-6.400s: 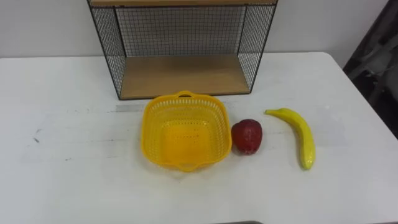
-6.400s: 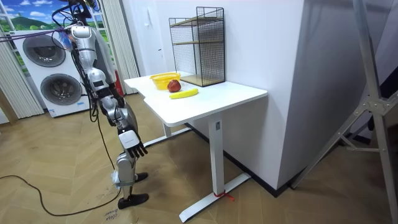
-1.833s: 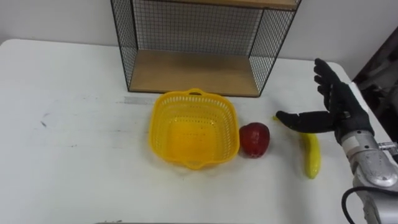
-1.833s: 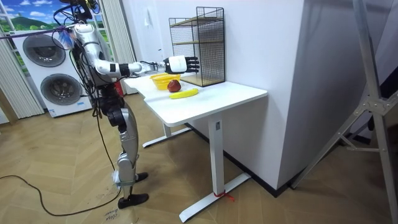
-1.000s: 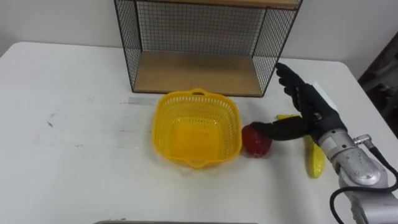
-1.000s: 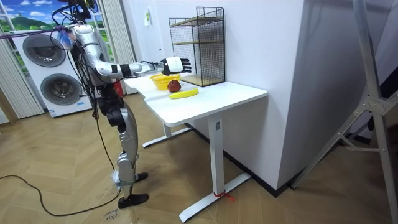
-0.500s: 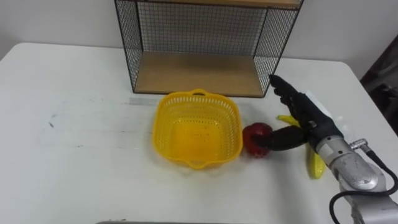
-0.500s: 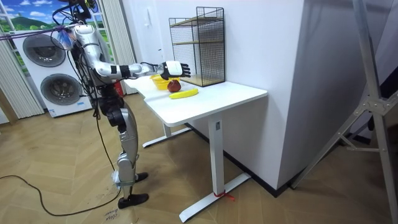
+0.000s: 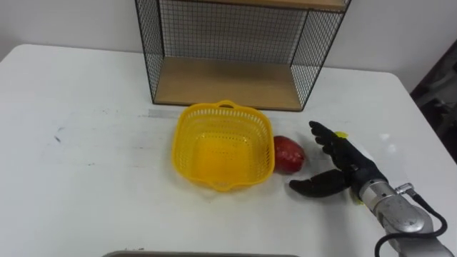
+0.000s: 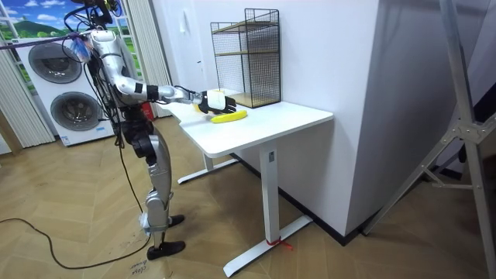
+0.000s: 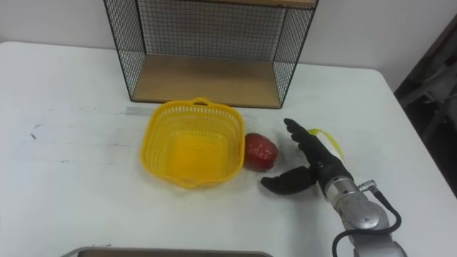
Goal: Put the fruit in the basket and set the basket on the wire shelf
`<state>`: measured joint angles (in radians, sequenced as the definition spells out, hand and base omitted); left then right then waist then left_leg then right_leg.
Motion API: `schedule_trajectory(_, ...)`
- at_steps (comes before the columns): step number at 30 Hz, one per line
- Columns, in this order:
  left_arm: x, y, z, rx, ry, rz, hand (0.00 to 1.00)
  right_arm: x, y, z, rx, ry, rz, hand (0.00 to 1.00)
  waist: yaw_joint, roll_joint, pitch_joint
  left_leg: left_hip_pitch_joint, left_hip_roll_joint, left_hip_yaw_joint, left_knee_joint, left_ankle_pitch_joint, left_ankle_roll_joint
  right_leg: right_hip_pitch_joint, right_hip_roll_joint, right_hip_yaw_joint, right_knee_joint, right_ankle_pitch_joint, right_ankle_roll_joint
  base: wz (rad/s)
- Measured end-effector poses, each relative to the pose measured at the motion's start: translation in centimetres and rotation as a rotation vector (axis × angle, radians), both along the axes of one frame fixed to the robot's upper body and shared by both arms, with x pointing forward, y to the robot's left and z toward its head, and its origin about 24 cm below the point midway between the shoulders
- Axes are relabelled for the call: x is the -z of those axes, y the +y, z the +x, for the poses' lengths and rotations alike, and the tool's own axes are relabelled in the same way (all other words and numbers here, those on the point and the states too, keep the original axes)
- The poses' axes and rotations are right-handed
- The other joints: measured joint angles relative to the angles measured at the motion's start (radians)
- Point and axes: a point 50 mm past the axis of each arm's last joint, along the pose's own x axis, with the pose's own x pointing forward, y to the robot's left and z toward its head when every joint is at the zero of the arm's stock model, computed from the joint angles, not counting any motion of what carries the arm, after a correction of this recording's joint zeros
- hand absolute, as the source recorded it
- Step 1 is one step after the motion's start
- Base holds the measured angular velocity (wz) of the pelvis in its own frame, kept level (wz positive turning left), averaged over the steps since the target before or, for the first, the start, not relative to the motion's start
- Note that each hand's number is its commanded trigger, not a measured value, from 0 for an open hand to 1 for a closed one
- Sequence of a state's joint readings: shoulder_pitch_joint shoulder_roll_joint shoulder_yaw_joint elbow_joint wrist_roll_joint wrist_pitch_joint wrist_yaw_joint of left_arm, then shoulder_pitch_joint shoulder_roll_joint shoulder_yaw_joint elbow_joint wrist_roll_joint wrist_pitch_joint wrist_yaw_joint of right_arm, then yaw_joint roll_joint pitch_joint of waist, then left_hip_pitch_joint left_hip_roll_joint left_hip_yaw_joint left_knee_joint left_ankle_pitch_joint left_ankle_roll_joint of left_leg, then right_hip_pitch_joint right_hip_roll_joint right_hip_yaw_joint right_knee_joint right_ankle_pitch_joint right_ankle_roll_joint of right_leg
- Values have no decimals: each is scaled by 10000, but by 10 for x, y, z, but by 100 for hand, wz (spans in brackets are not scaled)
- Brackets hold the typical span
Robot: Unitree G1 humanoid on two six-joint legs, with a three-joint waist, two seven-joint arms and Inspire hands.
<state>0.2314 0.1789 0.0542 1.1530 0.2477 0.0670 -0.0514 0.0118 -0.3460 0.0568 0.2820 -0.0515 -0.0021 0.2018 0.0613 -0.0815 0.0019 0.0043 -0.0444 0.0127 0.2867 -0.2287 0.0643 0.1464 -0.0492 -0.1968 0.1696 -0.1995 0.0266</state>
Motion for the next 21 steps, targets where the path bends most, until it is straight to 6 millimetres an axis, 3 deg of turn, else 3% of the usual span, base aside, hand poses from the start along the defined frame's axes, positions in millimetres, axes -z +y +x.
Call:
schedule_trajectory(11,-1,2,3,37,-67,47,0,1,2,0,-320,77,-702,0,64,32,-30,-96,-6,-92,55,1,1,-35,7,-15,5,5,-8,0)
schedule_trajectory(21,0,2,8,130,-133,89,0,3,1,-1,-505,222,-1055,0,251,-41,26,-117,-3,-135,93,-2,-2,-29,29,-12,-1,22,-26,0)
